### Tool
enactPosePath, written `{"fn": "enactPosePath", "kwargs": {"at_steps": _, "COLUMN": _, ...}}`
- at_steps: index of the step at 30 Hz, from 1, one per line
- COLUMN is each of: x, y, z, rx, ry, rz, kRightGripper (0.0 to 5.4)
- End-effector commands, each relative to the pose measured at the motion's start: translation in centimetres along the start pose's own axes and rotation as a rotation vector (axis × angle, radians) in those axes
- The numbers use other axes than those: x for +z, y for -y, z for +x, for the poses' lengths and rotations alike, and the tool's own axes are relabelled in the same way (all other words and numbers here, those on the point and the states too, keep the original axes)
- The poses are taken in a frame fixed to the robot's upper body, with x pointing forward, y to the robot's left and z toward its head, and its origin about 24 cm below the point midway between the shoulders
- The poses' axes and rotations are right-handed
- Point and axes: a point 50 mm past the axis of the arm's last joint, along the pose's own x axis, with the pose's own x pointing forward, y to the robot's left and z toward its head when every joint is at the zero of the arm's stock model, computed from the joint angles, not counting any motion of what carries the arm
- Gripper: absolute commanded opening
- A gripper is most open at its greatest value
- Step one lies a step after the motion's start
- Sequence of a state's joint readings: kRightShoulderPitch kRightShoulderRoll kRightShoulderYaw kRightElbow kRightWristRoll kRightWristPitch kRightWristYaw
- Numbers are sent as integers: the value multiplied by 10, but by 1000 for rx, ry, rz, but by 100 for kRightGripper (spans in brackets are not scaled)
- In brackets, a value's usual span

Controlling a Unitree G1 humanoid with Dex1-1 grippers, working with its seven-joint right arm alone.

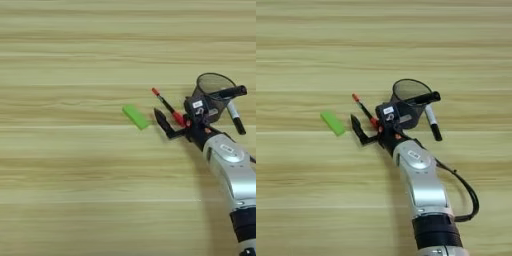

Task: Move the objects on the table

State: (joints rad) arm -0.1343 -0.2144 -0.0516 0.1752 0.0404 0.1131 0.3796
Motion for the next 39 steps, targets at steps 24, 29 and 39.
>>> {"fn": "enactPosePath", "kwargs": {"at_steps": 24, "x": 5, "y": 17, "z": 19, "rx": -17, "ry": 25, "rz": 34, "kRightGripper": 490}}
{"fn": "enactPosePath", "kwargs": {"at_steps": 29, "x": 2, "y": 14, "z": 19, "rx": 3, "ry": 16, "rz": 36, "kRightGripper": 439}}
{"fn": "enactPosePath", "kwargs": {"at_steps": 39, "x": 1, "y": 12, "z": 18, "rx": 23, "ry": 12, "rz": 33, "kRightGripper": 338}}
